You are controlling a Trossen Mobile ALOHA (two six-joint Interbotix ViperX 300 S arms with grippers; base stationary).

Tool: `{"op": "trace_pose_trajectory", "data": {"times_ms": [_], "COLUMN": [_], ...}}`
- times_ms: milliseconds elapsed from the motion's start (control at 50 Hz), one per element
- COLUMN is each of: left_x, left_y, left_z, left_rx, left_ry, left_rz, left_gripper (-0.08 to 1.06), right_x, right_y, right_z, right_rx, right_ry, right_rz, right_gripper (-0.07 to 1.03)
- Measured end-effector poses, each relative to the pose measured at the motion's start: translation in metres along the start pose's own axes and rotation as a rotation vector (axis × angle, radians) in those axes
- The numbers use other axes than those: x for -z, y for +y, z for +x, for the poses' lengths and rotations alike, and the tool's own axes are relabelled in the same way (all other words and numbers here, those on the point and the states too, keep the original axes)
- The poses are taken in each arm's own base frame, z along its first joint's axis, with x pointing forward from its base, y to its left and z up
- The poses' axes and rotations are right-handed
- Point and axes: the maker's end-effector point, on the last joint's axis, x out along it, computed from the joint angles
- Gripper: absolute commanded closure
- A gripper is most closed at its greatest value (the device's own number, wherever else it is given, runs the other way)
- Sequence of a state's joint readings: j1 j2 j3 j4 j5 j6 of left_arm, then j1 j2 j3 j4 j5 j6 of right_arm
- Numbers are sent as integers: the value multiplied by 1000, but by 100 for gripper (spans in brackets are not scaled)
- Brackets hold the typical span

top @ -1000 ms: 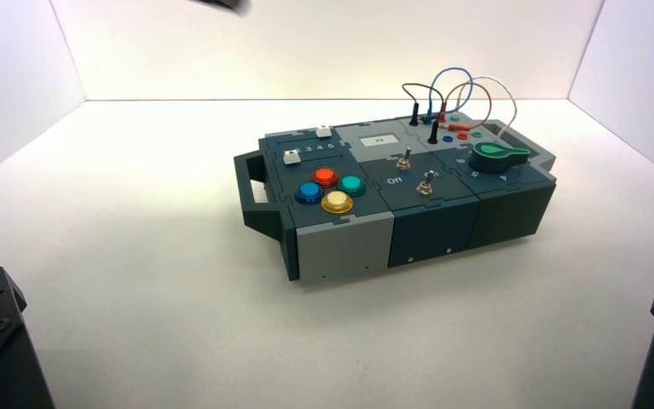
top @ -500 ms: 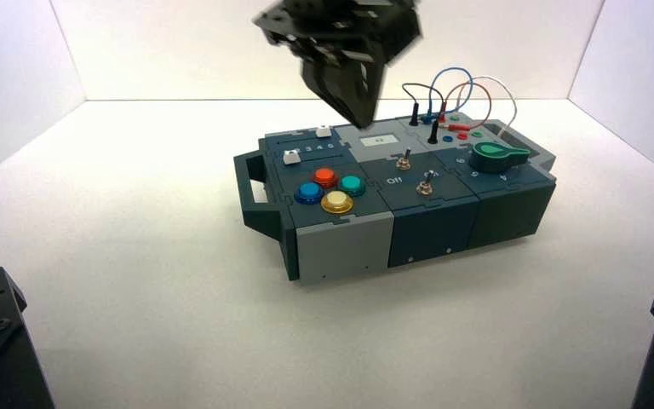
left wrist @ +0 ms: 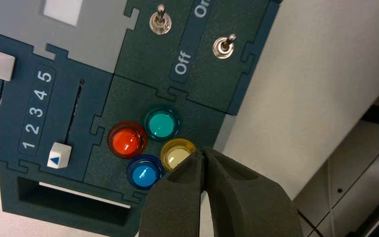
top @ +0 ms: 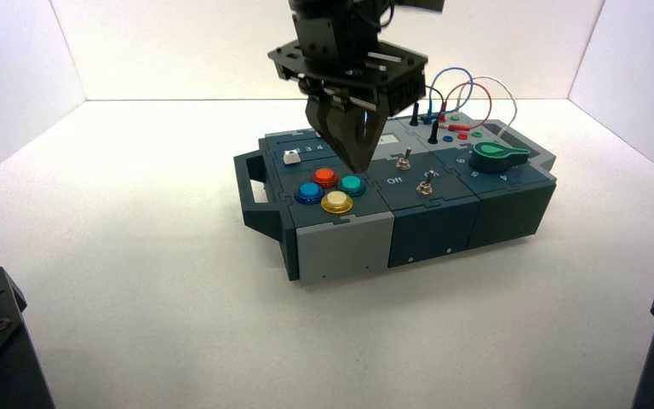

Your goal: Push the green button with the left gripper.

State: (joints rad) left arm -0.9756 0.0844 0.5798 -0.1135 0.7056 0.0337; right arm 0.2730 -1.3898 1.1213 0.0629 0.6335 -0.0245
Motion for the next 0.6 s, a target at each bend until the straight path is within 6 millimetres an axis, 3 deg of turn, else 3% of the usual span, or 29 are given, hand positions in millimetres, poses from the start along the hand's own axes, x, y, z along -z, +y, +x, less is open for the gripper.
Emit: {"op": "trace_pose_trajectory", "data": {"times_ms": [300,600], "left_x": [-3,-15], "left_y": [13,38], "left_z": [16,10], "left_rx": [-22,-40], "left_ry": [37,10], "left_rz": [0,-34], "left_gripper": [101,101], "right_x": [0,0], "right_y": [0,0], "right_z": [0,0], "right_rx": [0,0], "right_ry": [0,0], "right_rz": [0,0], "right_gripper": [99,99]}}
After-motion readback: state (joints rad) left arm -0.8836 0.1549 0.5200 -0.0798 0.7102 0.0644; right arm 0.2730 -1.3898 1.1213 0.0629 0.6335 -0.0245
